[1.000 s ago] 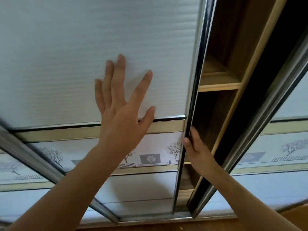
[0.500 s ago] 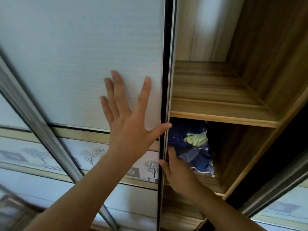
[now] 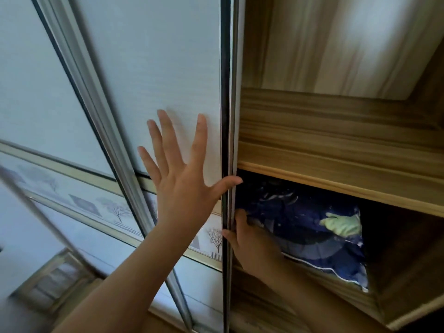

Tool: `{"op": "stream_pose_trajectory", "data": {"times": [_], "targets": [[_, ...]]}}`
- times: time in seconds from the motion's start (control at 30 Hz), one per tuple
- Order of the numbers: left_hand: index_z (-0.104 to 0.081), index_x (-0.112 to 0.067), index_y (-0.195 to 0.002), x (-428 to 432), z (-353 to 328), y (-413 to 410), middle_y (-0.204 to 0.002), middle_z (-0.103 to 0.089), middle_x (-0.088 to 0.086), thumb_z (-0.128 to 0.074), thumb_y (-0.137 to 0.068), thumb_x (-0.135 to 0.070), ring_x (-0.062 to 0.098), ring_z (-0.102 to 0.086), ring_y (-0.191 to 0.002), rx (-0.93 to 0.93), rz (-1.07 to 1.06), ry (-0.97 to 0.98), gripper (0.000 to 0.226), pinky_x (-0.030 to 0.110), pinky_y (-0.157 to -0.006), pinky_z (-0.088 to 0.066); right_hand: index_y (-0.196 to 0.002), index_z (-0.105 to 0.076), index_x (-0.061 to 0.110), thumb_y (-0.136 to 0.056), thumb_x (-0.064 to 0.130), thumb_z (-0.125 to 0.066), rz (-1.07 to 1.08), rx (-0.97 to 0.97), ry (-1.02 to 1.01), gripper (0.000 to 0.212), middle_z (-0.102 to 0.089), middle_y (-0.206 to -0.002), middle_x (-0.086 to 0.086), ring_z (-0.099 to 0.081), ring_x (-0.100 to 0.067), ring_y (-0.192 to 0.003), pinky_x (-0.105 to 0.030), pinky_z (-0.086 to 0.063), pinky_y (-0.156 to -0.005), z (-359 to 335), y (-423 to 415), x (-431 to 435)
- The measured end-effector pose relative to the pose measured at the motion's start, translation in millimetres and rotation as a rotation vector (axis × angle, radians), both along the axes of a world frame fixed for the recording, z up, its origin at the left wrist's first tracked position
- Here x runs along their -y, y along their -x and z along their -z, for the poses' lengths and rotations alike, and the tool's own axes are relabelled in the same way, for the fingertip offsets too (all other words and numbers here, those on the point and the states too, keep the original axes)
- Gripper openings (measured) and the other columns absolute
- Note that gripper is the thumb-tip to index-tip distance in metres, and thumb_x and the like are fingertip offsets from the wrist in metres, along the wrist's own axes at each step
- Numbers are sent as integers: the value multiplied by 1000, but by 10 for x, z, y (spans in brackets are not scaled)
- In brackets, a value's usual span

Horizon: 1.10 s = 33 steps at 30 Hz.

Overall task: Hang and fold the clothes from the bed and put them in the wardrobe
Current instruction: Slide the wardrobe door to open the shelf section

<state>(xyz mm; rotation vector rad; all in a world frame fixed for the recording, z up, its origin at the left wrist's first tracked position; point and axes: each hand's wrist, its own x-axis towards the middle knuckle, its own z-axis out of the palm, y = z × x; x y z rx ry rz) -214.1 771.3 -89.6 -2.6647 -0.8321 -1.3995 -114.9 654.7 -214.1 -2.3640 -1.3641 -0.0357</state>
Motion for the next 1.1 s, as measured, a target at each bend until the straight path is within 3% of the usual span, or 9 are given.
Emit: {"op": "stream_pose_trajectory", "data": {"times": [0.23,0.47,0.57,0.73,0.83,0.9,1.0,1.1], "targets": [[-7,-33,-161,-379,-13,212,-164,7,28,-46,-71,-94,49,10,-150,17,-111,1,116,78,-111,-5,-135,-24,23,-104,52,-38,-46,-74,-10,45,-73,-105,-5,-70,-27,-93,-41,-56,-79,-57,173,-457],[-3,-33,-161,-650,37,375,-164,10,28,-52,-67,-94,48,13,-150,91,-122,86,122,80,-110,-9,-128,-32,23,-105,48,-38,-79,-134,-15,34,-72,-108,-9,-69,-30,-98,-33,-43,-71,-103,312,-719],[5,-31,-160,-736,52,423,-164,13,27,-57,-69,-91,47,14,-150,110,-104,133,125,78,-111,-10,-132,-31,22,-105,42,-38,-112,-168,19,34,-69,-114,-14,-66,-35,-100,-45,-52,-85,-79,347,-818],[-1,-21,-161,-858,108,504,-163,10,28,-62,-79,-78,44,10,-152,131,-45,68,117,66,-119,-15,-140,-20,32,-98,40,-42,-82,-192,17,48,-65,-109,-10,-64,-33,-93,-52,-53,-85,-3,385,-920],[-5,-17,-160,-919,134,529,-163,4,32,-68,-84,-67,45,6,-152,142,-31,15,110,59,-122,-14,-151,-1,49,-97,31,-45,-149,-391,51,72,-60,-133,-9,-65,-27,-98,-47,-55,-89,47,452,-942],[-7,-14,-160,-948,149,552,-163,2,32,-71,-86,-59,44,5,-153,146,-33,-7,108,55,-124,-12,-153,4,54,-99,27,-47,-200,-565,42,79,-41,-156,-4,-64,-25,-108,-43,-54,-94,50,462,-945],[-9,-14,-160,-976,172,594,-164,3,29,-77,-85,-45,41,5,-154,138,-29,-15,106,48,-125,-8,-155,-7,49,-100,27,-50,-252,-607,21,73,-29,-164,4,-52,-21,-133,-36,-46,-107,0,405,-918],[-7,-14,-160,-979,204,700,-165,8,23,-78,-84,-34,35,9,-155,85,22,20,107,47,-125,-10,-155,-26,43,-101,35,-54,-262,-629,8,61,-40,-158,5,-47,-15,-136,-24,-43,-99,-36,362,-845]]}}
